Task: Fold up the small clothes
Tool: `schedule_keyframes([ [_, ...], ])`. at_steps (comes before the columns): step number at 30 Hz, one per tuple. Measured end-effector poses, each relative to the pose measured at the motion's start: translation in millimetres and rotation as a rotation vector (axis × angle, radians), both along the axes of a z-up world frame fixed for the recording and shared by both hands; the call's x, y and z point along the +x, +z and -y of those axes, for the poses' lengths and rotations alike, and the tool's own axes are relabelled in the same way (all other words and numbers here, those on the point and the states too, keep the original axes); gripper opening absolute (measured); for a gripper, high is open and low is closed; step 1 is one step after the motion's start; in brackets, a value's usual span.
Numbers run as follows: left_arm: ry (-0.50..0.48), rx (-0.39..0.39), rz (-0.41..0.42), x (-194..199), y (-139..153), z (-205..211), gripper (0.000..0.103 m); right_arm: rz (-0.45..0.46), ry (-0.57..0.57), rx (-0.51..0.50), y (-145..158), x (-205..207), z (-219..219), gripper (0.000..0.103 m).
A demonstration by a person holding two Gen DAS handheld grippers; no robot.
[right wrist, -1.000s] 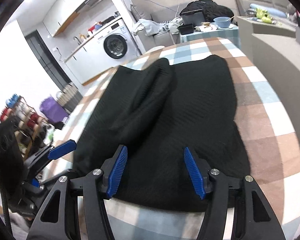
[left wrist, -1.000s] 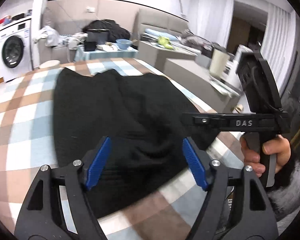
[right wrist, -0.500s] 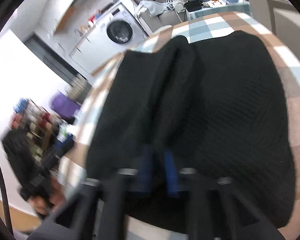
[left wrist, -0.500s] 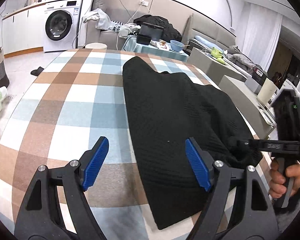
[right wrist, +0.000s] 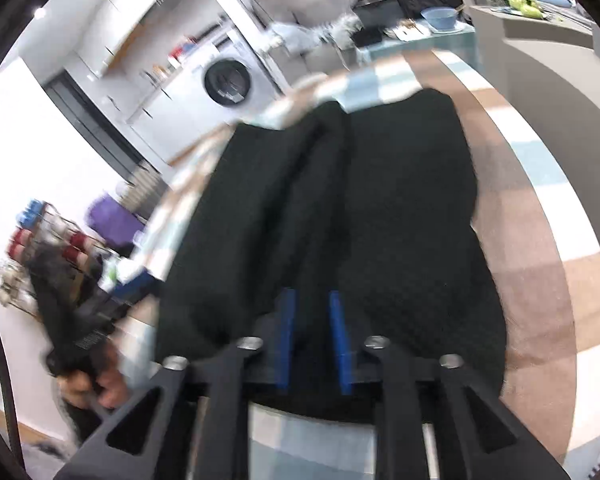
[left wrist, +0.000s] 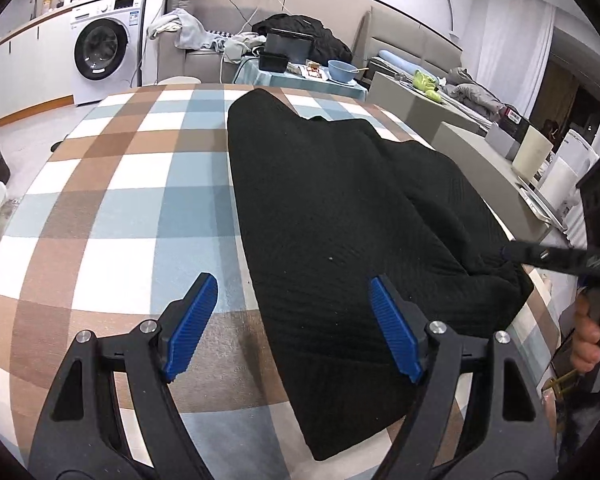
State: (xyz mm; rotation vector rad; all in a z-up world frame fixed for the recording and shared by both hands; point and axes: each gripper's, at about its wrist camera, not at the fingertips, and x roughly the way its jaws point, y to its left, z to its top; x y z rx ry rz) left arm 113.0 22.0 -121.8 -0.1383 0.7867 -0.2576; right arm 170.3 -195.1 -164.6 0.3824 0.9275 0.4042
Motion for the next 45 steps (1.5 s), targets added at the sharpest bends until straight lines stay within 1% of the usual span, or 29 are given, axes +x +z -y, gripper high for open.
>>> schedule_keyframes([
  [2,0.000,0.003,-0.006,0,-2,0,0.077,-0.002,0.017,0.039,7,1,-4,0.051],
  [4,0.001,-0.001,-0.009,1,-4,0,0.077,0.009,0.059,0.018,11,3,-17,0.051],
  [6,0.004,-0.004,-0.011,0,-4,-1,0.077,-0.002,0.086,-0.047,5,7,-35,0.051],
  [7,0.006,-0.006,-0.017,1,-5,-1,0.077,-0.035,0.095,-0.094,-3,11,-42,0.038],
  [8,0.006,-0.007,-0.019,0,-5,-1,0.077,-0.072,0.108,-0.139,-12,12,-48,0.022],
  [9,0.007,-0.010,-0.017,0,-5,-2,0.077,-0.094,0.120,-0.175,-20,11,-52,0.012],
  [10,0.009,-0.011,-0.010,-1,-4,-2,0.077,-0.082,0.120,-0.174,-21,7,-50,0.009],
  [11,0.013,-0.011,0.000,-2,-2,-3,0.077,-0.026,0.119,-0.118,-13,-1,-44,0.009],
  [12,0.017,-0.012,0.006,-3,-1,-4,0.077,0.052,0.128,-0.032,0,-14,-37,0.008],
  [13,0.019,-0.015,0.010,-3,0,-4,0.077,0.083,0.122,0.000,6,-20,-31,0.008],
  [14,0.019,-0.020,0.007,-3,0,-4,0.077,0.073,0.111,0.023,7,-25,-25,0.008],
  [15,0.017,-0.024,0.002,-2,-1,-4,0.077,0.028,0.105,0.035,0,-25,-20,0.008],
  [16,0.014,-0.024,-0.004,-2,-2,-3,0.077,-0.034,0.081,-0.003,-12,-23,-17,0.009],
  [17,0.010,-0.018,-0.012,-1,-3,-2,0.077,-0.091,0.067,-0.073,-26,-21,-16,0.009],
  [18,0.006,-0.009,-0.017,-1,-5,0,0.077,-0.115,0.073,-0.100,-33,-21,-17,0.010],
  [20,0.003,-0.002,-0.017,-1,-6,1,0.077,-0.084,0.072,-0.105,-24,-23,-15,0.021],
  [21,-0.002,-0.005,-0.018,-1,-6,2,0.077,-0.057,0.065,-0.107,-16,-24,-12,0.030],
  [23,-0.012,-0.008,-0.022,-1,-7,4,0.077,0.014,0.028,-0.079,-1,-19,-5,0.037],
  [27,-0.009,-0.003,-0.024,1,-9,3,0.077,0.025,0.044,-0.016,7,17,-13,0.040],
  [29,0.000,-0.012,-0.025,2,-8,-1,0.077,0.008,0.059,-0.026,2,46,-25,0.041],
  [33,0.011,-0.016,-0.025,4,-8,-6,0.077,-0.102,0.061,-0.013,-21,91,-50,0.042],
  [35,0.017,-0.023,-0.025,5,-8,-10,0.077,-0.124,0.083,-0.010,-25,110,-56,0.036],
  [36,0.019,-0.026,-0.027,6,-7,-11,0.077,-0.117,0.101,-0.018,-25,113,-60,0.019],
  [37,0.023,-0.032,-0.028,6,-7,-13,0.077,-0.094,0.138,-0.023,-19,117,-64,0.010],
  [38,0.026,-0.038,-0.027,6,-6,-14,0.077,-0.057,0.146,-0.005,-13,119,-61,0.009],
  [39,0.027,-0.046,-0.024,6,-5,-15,0.077,0.016,0.151,0.009,0,117,-59,0.009],
  [41,0.022,-0.055,-0.028,6,-3,-16,0.077,0.155,0.145,-0.037,29,104,-57,0.009],
  [43,0.016,-0.054,-0.033,6,-4,-14,0.077,0.190,0.127,-0.112,42,99,-53,0.009],
  [45,0.005,-0.049,-0.045,7,-7,-11,0.077,0.157,0.078,-0.206,32,108,-53,0.009],
])
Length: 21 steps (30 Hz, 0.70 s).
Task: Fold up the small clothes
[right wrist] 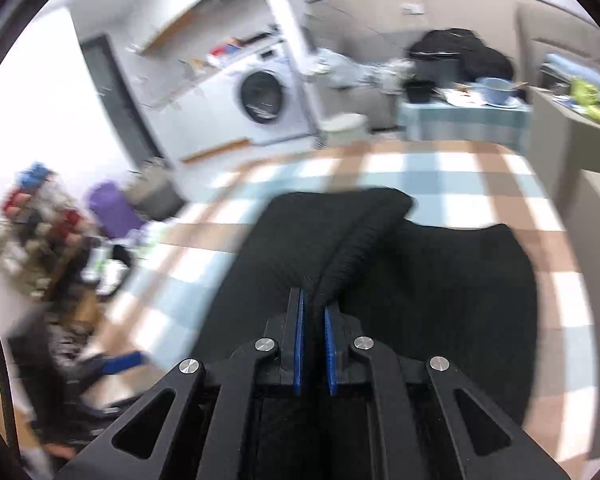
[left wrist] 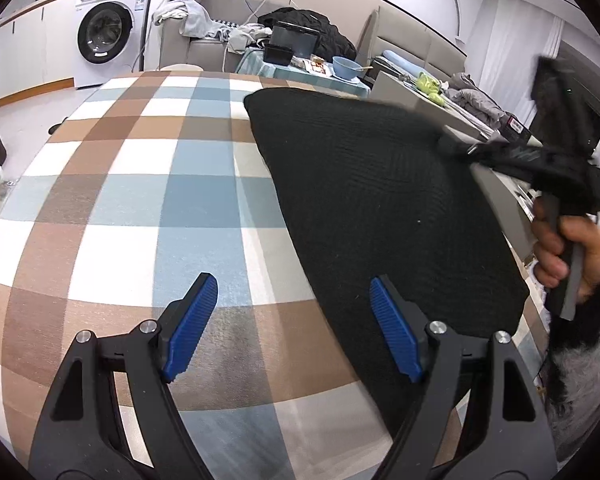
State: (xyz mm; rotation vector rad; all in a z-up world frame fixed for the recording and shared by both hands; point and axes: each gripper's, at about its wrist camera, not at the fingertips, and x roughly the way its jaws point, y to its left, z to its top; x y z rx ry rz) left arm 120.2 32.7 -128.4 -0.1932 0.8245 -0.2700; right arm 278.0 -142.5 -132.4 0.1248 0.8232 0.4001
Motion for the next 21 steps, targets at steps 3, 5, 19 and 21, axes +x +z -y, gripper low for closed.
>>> schedule_keyframes([
  [3,-0.015,0.009,-0.022,0,-5,4,0.077,-0.170,-0.012,-0.038,-36,14,10,0.013],
  [5,-0.034,0.007,-0.039,-1,-7,6,0.077,-0.239,-0.003,0.064,-49,6,20,0.016],
  [19,-0.082,0.001,-0.050,-18,-11,18,0.077,-0.040,0.186,0.180,-21,-110,17,0.006],
  [21,-0.094,0.007,-0.047,-20,-9,21,0.077,-0.026,0.155,0.121,-16,-111,20,0.006],
])
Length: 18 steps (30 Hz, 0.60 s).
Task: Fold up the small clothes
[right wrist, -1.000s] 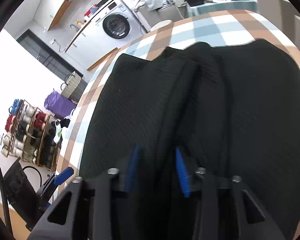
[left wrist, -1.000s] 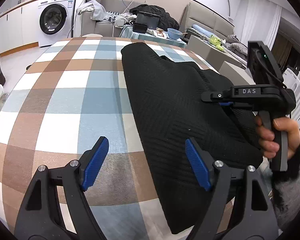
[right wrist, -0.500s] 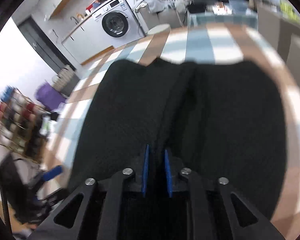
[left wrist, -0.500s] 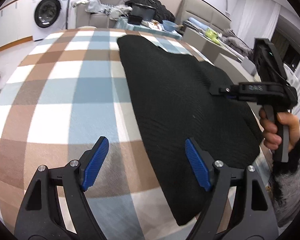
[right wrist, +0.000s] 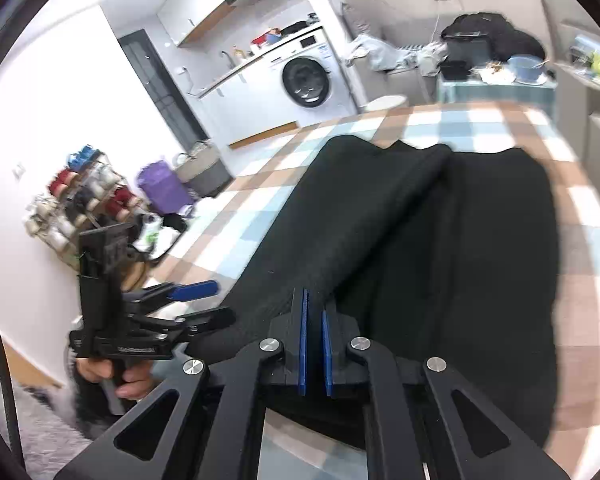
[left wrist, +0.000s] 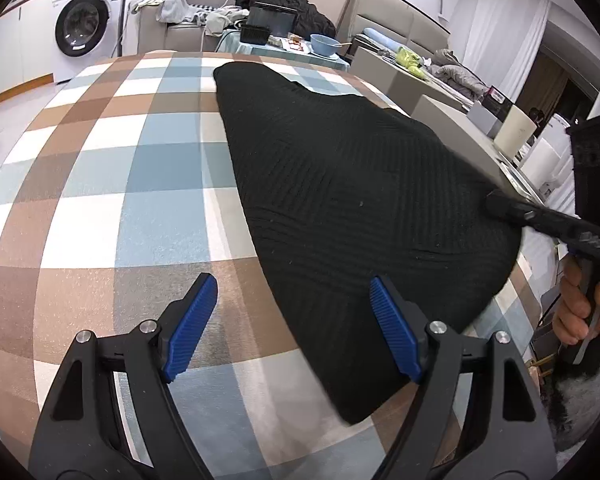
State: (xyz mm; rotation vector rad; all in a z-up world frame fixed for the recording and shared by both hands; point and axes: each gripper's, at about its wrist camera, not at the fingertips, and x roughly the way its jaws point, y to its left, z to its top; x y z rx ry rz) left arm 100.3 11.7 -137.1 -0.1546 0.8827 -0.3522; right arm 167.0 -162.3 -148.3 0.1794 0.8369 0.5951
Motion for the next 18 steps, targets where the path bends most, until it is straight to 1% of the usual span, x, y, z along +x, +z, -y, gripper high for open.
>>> schedule_keyframes([
  [1,-0.014,0.012,-0.003,-1,0,3,0.077,-0.036,-0.037,-0.066,-8,4,2,0.006],
  [2,-0.020,0.025,-0.003,-1,-1,5,0.077,-0.078,-0.058,-0.091,-17,7,5,0.006],
  [3,-0.022,0.052,-0.005,-2,-2,8,0.077,-0.145,-0.067,-0.101,-28,12,8,0.006],
  [4,-0.022,0.064,-0.005,-2,-2,9,0.077,-0.180,-0.073,-0.097,-33,13,10,0.011],
  [5,-0.024,0.062,-0.004,-3,-2,9,0.077,-0.200,-0.079,-0.088,-35,11,12,0.013],
  [6,-0.025,0.048,-0.007,-3,-1,9,0.077,-0.195,-0.080,-0.067,-35,8,16,0.017],
  [8,-0.028,0.031,-0.015,-3,-2,7,0.077,-0.190,-0.058,0.007,-31,2,20,0.024],
  [10,-0.039,0.021,-0.024,-2,-3,6,0.077,-0.209,-0.036,0.025,-35,-2,22,0.027],
  [11,-0.046,0.018,-0.032,-2,-4,7,0.077,-0.215,-0.016,0.014,-38,-4,20,0.026],
  [12,-0.054,0.013,-0.039,-1,-6,7,0.077,-0.212,-0.008,-0.008,-42,-5,17,0.025],
  [13,-0.066,0.010,-0.049,-1,-7,8,0.077,-0.209,-0.007,-0.029,-45,-8,15,0.016],
  [14,-0.075,0.008,-0.054,-2,-7,8,0.077,-0.202,0.010,-0.024,-44,-11,13,0.012],
  [16,-0.098,0.021,-0.064,-4,-8,11,0.077,-0.123,0.062,0.033,-32,-21,15,0.011],
  [17,-0.107,0.037,-0.063,-5,-8,12,0.077,-0.109,0.076,0.036,-30,-20,13,0.011],
  [18,-0.115,0.052,-0.060,-7,-8,14,0.077,-0.123,0.064,-0.004,-32,-18,12,0.011],
])
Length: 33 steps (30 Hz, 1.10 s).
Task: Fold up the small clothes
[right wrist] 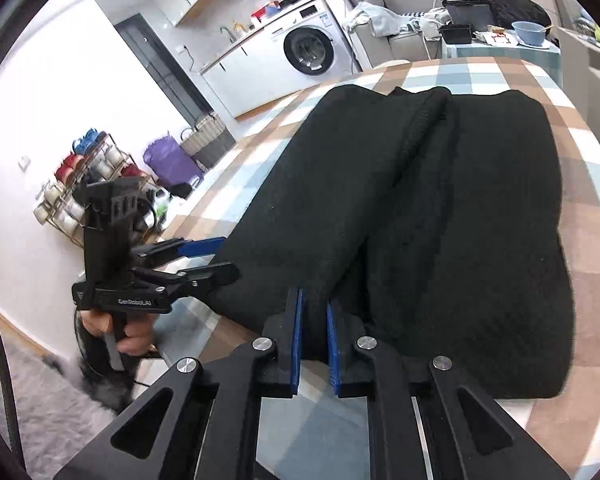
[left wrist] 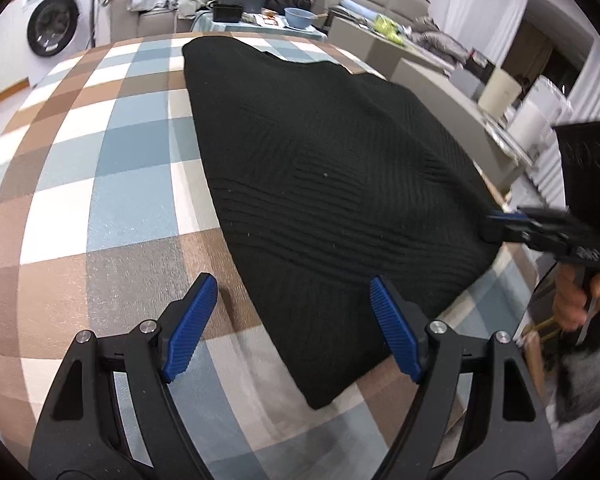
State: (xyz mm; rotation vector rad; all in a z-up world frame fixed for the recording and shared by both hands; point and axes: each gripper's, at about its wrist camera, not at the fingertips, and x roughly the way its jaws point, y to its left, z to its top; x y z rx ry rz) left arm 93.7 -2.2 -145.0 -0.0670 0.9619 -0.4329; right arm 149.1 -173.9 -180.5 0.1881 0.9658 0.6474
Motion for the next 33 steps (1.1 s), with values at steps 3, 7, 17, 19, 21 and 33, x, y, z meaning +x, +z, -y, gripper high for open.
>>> schedule_keyframes([
  [3,-0.029,0.043,0.017,-5,2,6,0.077,-0.079,-0.030,-0.092,-12,11,2,0.014],
  [7,-0.068,0.102,0.046,-12,3,16,0.077,-0.028,-0.017,-0.085,3,9,2,0.024],
  [17,0.053,-0.036,0.069,-1,18,-15,0.077,-0.143,-0.264,0.062,-21,105,26,0.047],
  [19,0.072,-0.050,0.067,3,17,-20,0.077,-0.130,-0.266,0.064,-23,119,21,0.047],
  [21,0.085,-0.061,0.064,7,17,-25,0.077,-0.122,-0.271,0.063,-24,132,18,0.035],
  [33,0.150,-0.067,0.024,32,6,-29,0.077,-0.066,-0.278,-0.109,-11,132,19,0.017],
])
